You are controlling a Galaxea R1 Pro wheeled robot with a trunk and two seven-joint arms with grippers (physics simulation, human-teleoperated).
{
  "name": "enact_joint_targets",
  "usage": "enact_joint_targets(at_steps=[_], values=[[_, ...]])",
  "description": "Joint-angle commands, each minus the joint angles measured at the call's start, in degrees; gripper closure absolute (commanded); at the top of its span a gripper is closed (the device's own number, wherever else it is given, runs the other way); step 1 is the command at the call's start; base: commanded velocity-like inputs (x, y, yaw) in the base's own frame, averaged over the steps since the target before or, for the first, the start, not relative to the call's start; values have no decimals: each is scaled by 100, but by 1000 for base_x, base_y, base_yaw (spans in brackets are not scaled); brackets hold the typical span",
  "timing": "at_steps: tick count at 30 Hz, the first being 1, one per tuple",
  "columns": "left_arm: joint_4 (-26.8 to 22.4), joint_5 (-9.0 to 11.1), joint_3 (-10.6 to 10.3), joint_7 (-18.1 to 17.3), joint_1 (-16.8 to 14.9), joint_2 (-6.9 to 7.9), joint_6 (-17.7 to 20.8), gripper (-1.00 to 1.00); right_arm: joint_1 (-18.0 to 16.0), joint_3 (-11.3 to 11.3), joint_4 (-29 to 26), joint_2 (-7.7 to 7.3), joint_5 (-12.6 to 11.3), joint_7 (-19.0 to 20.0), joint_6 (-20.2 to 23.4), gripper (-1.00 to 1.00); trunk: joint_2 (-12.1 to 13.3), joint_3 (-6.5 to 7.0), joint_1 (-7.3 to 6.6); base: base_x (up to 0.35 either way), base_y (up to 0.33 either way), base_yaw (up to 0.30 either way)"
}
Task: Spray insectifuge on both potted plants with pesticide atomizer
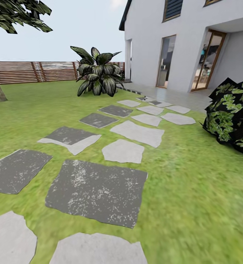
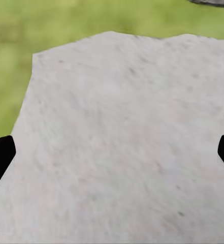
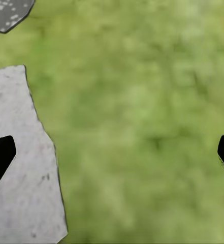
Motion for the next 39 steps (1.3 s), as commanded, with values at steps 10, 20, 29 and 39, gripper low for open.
enact_joint_targets(at_steps=[10,20,29,39], values=[[6,22,7,-3,-2,-1,-18,-100,-2,1,3,1,1,-4,-17,-100,-2,-5,2,303,0,0],[9,22,7,-3,-3,-1,-18,-100,-2,2,3,1,1,4,-17,-100,-2,-5,2,303,0,0],[7,22,7,-3,-1,-1,-18,-100,-2,-6,3,1,1,5,-17,-100,-2,-5,2,303,0,0],[-3,22,7,-3,-3,-1,-23,-100,-2,-7,3,1,1,-3,-17,-100,-2,-5,2,302,0,0]])
